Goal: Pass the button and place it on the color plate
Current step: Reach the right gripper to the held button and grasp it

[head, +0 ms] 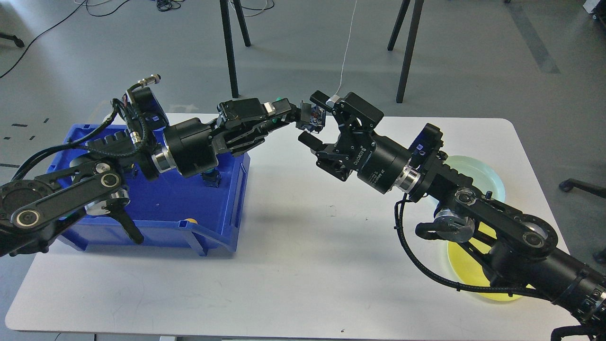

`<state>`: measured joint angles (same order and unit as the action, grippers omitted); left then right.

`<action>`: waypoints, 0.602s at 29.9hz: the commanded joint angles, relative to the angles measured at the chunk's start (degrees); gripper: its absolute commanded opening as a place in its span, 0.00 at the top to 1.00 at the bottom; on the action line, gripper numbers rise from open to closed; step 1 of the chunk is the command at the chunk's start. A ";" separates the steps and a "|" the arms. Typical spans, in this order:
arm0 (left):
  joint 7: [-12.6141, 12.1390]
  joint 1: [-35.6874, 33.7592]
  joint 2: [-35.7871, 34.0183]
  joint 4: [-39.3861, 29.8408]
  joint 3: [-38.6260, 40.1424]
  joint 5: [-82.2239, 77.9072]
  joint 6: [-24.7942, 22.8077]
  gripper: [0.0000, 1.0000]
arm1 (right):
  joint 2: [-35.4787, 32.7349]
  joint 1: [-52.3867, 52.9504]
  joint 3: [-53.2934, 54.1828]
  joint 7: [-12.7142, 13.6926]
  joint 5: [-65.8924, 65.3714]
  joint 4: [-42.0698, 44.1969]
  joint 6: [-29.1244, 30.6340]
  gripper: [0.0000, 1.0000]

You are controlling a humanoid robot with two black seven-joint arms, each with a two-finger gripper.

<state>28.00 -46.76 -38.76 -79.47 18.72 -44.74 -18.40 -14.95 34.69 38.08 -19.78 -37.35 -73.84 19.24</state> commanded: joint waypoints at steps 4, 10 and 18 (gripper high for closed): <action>0.00 0.00 0.00 0.19 0.00 0.00 -0.15 0.96 | 0.27 0.03 0.15 -1.31 0.00 0.28 -0.08 0.31; 0.00 0.00 0.00 0.37 0.00 0.09 -0.15 0.96 | 0.54 0.03 0.06 -1.48 -0.17 0.28 -0.26 0.51; 0.00 0.09 0.09 0.37 0.00 0.00 0.03 0.92 | 1.24 0.03 -0.03 -2.10 -0.88 1.50 -0.17 0.98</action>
<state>28.05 -46.70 -38.67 -79.11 18.80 -44.66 -18.46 -13.97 34.72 38.11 -21.84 -38.21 -73.10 18.98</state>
